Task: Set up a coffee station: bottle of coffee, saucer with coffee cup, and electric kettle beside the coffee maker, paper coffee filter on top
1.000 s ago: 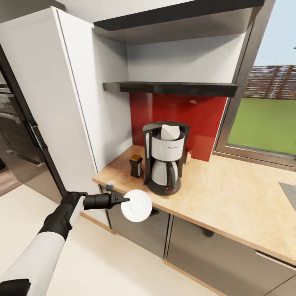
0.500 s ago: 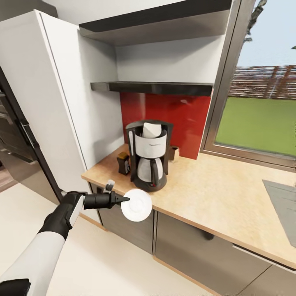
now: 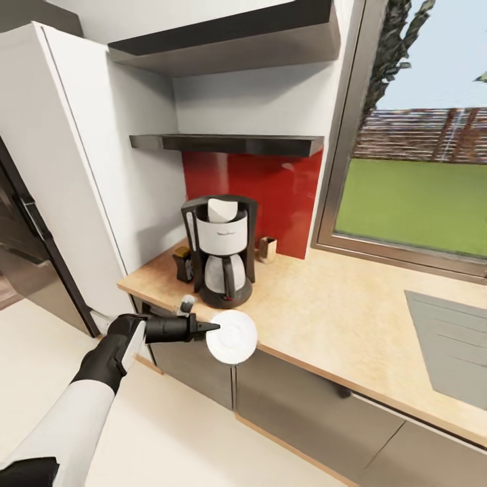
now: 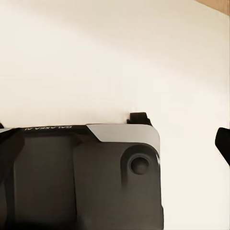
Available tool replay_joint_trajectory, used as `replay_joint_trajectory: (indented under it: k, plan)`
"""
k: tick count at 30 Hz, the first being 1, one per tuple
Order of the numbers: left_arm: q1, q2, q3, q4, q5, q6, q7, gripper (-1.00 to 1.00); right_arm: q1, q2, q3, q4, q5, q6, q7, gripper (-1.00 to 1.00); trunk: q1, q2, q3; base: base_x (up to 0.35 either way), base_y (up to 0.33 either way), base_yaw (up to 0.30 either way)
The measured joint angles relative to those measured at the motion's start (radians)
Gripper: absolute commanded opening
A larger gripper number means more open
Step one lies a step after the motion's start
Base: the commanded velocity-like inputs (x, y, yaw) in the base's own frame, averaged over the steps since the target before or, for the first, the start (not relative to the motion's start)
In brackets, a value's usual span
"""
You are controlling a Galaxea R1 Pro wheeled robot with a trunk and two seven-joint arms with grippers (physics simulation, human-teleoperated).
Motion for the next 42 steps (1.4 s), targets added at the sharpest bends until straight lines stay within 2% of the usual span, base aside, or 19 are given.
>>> replay_joint_trajectory:
  k: [4, 6, 9, 12, 15, 17, 20, 22, 23, 25, 27, 29, 35, 42]
  plan:
    - [-0.002, -0.009, 0.005, 0.001, 0.0, 0.0, 0.004, -1.0, 0.0, 0.0, 0.0, 0.0, 0.0, 0.0, -0.001, 1.0, 0.0, 0.0, 0.0, -0.009, -0.273, 0.0]
    - [-0.004, -0.022, 0.035, 0.002, 0.001, 0.0, 0.012, -1.0, 0.0, 0.0, 0.0, 0.0, 0.001, 0.0, -0.001, 1.0, 0.0, 0.0, 0.0, -0.002, -0.273, 0.0]
    - [-0.009, -0.066, 0.155, 0.003, 0.003, 0.0, 0.074, -1.0, 0.0, 0.0, 0.0, 0.0, 0.002, 0.0, 0.0, 1.0, 0.0, 0.0, 0.0, -0.001, -0.223, 0.0]
    - [-0.017, -0.109, 0.26, 0.005, 0.002, -0.002, 0.192, -1.0, 0.0, 0.0, 0.0, 0.0, 0.002, 0.0, -0.001, 1.0, 0.0, 0.0, 0.0, 0.0, -0.074, 0.0]
    - [-0.018, -0.15, 0.313, 0.006, 0.013, -0.002, 0.264, -1.0, 0.0, 0.0, 0.0, 0.0, 0.003, 0.0, -0.001, 1.0, 0.0, 0.0, 0.0, 0.0, -0.017, 0.0]
    - [-0.017, -0.17, 0.35, 0.007, 0.046, -0.002, 0.299, -1.0, 0.0, 0.0, 0.0, 0.0, 0.003, 0.0, -0.001, 1.0, 0.0, 0.0, 0.0, 0.0, -0.004, 0.0]
    - [-0.017, -0.183, 0.367, 0.008, 0.078, -0.004, 0.372, -1.0, 0.0, 0.0, 0.0, 0.0, 0.003, 0.0, 0.0, 1.0, 0.0, 0.0, 0.0, 0.0, -0.001, 0.0]
    - [-0.015, -0.186, 0.372, 0.008, 0.123, -0.004, 0.45, -1.0, 0.0, 0.0, 0.0, 0.0, 0.003, 0.0, -0.001, 1.0, 0.0, 0.0, 0.0, 0.0, 0.0, 0.0]
    - [-0.011, -0.187, 0.374, 0.009, 0.161, -0.005, 0.492, -1.0, 0.0, -0.001, 0.0, 0.0, 0.004, 0.0, -0.001, 1.0, 0.0, 0.0, 0.0, 0.0, 0.0, 0.0]
    - [-0.008, -0.187, 0.374, 0.016, 0.212, -0.016, 0.549, -1.0, 0.0, -0.001, 0.0, 0.0, 0.005, 0.0, -0.001, 1.0, 0.0, 0.0, 0.0, 0.0, 0.0, 0.0]
    - [-0.007, -0.186, 0.373, 0.052, 0.271, -0.068, 0.621, -1.0, 0.0, -0.002, 0.0, 0.0, 0.006, 0.0, 0.0, 1.0, 0.0, 0.0, 0.0, 0.0, 0.0, 0.0]
    - [-0.007, -0.182, 0.373, 0.087, 0.306, -0.103, 0.655, -1.0, 0.0, -0.003, 0.0, 0.0, 0.006, 0.0, 0.0, 1.0, 0.0, 0.0, 0.0, 0.0, 0.0, 0.0]
    - [-0.006, -0.176, 0.371, 0.114, 0.323, -0.122, 0.674, -1.0, 0.0, -0.002, -0.001, 0.0, 0.002, 0.0, -0.002, 1.0, 0.0, 0.0, 0.0, 0.0, 0.0, -0.021]
    - [-0.006, -0.174, 0.369, 0.117, 0.326, -0.123, 0.676, -1.0, 0.0, -0.005, -0.002, 0.0, -0.002, 0.004, -0.002, 1.0, 0.0, 0.0, 0.001, 0.0, 0.0, -0.26]
